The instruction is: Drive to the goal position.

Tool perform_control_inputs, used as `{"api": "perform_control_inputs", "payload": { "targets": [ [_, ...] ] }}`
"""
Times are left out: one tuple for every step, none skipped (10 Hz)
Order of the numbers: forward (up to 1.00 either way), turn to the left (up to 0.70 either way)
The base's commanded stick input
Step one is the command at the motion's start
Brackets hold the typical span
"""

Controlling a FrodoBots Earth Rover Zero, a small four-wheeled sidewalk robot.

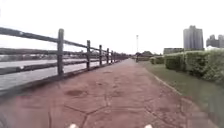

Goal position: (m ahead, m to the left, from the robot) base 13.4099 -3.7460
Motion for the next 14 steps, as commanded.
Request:
{"api": "perform_control_inputs", "payload": {
  "targets": [
    [0.98, 0.00],
    [0.98, 0.00],
    [0.98, 0.00],
    [0.98, 0.00],
    [0.98, 0.00],
    [0.97, 0.00],
    [0.97, 0.00],
    [0.96, 0.00],
    [0.94, -0.19],
    [0.94, -0.37],
    [0.93, -0.37],
    [0.92, -0.37],
    [0.92, -0.37],
    [0.92, -0.37]
  ]
}}
